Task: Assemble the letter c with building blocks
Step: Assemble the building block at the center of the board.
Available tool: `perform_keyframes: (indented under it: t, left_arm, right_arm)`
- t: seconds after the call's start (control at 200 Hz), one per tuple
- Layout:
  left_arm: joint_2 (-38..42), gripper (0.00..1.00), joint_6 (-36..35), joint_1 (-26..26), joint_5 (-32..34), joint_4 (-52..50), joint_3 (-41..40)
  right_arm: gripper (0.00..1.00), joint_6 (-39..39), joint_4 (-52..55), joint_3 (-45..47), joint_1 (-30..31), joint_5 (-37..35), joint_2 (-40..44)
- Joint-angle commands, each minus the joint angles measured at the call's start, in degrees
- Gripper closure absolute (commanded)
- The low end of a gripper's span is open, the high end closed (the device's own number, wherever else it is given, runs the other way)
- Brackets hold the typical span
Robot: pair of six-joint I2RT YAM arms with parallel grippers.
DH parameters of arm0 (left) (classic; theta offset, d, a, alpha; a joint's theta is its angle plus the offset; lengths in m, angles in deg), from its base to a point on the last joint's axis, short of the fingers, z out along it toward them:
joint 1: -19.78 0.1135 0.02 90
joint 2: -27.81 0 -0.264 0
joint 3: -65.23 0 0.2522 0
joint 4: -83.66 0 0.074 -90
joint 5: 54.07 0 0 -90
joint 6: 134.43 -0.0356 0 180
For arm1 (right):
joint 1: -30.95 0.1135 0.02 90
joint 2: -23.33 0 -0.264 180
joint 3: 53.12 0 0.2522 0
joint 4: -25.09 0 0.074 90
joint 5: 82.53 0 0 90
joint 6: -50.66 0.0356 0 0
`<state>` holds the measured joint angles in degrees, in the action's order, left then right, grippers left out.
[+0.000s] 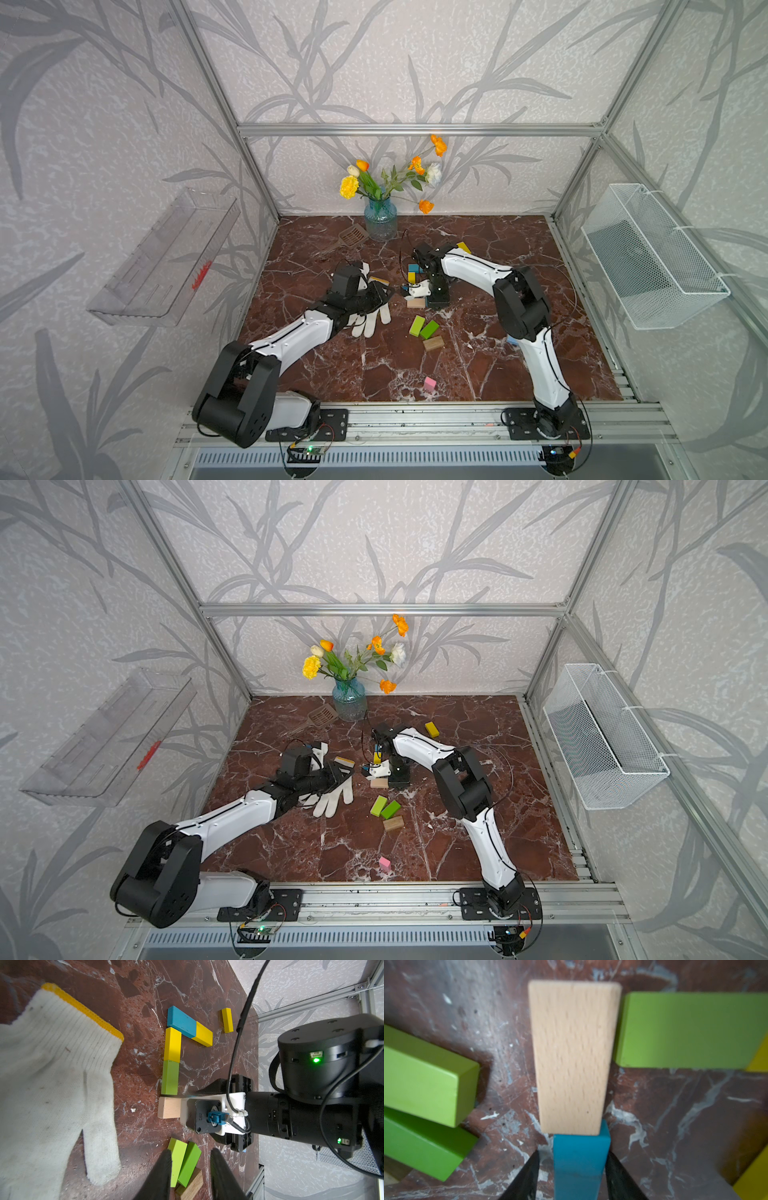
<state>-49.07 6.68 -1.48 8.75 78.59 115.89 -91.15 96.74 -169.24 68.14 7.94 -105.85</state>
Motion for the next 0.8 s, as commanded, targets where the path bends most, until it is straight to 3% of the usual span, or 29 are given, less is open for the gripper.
perform_keyframes:
  t: [0.0, 0.345, 0.795]
  left_arm:
    - [1.4, 0.67, -0.2, 0.2, 0.1, 0.7, -0.8]
    - [1.2, 0.67, -0.2, 0.2, 0.1, 0.7, -0.7]
    - [1.4, 0.67, -0.2, 0.2, 0.7, -0.2, -0.6]
  right_arm:
    - [0.50, -0.2, 1.3, -0.2, 0.4, 1.7, 1.5]
    - [0.57, 0.0, 1.8, -0.7, 0.4, 2.2, 1.3]
    - [0.42, 2.6, -1.2, 0.2, -0.3, 0.0, 4.6]
